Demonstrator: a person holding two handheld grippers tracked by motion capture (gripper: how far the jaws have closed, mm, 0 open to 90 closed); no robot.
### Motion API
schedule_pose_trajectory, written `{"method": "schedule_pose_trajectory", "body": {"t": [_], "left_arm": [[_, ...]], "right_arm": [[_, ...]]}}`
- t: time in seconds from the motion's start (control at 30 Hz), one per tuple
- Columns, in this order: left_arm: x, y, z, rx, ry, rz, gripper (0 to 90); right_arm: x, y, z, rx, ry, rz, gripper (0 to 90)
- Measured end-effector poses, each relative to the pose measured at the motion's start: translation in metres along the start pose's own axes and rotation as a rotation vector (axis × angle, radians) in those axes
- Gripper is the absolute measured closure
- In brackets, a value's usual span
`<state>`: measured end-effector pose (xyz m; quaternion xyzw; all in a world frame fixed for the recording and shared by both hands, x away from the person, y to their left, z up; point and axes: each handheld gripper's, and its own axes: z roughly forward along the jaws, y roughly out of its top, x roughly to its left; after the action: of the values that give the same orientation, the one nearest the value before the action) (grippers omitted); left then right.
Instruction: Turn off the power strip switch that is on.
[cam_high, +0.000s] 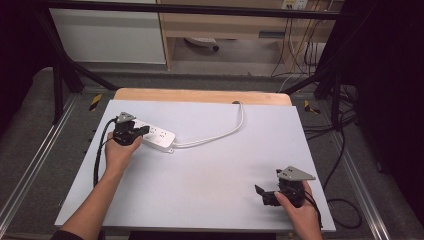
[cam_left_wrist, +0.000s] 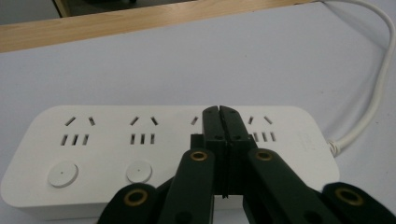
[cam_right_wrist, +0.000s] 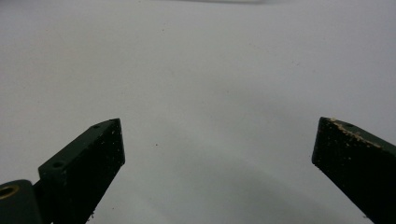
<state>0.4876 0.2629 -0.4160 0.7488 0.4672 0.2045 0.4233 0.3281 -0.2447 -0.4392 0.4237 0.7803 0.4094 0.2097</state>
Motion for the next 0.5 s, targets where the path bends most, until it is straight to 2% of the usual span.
{"method": "schedule_pose_trajectory", "body": {"t": [0.13, 0.27, 0.5], "left_arm": [[-0.0005, -0.0062, -0.0015, -0.008, -0.010, -0.014, 90.0], [0.0002, -0.0098, -0.0023, -0.005, -0.002, -0.023, 90.0], [0.0009, -0.0086, -0.0031, -0.019, 0.003, -0.022, 90.0]], "right_arm": [[0.0013, 0.0000, 0.0016, 0.012, 0.005, -0.002, 3.5], [0.0023, 0.0007, 0.0012, 0.011, 0.006, -0.005, 3.3], [0.0028, 0.0002, 0.0023, 0.017, 0.007, -0.009, 3.1]]}}
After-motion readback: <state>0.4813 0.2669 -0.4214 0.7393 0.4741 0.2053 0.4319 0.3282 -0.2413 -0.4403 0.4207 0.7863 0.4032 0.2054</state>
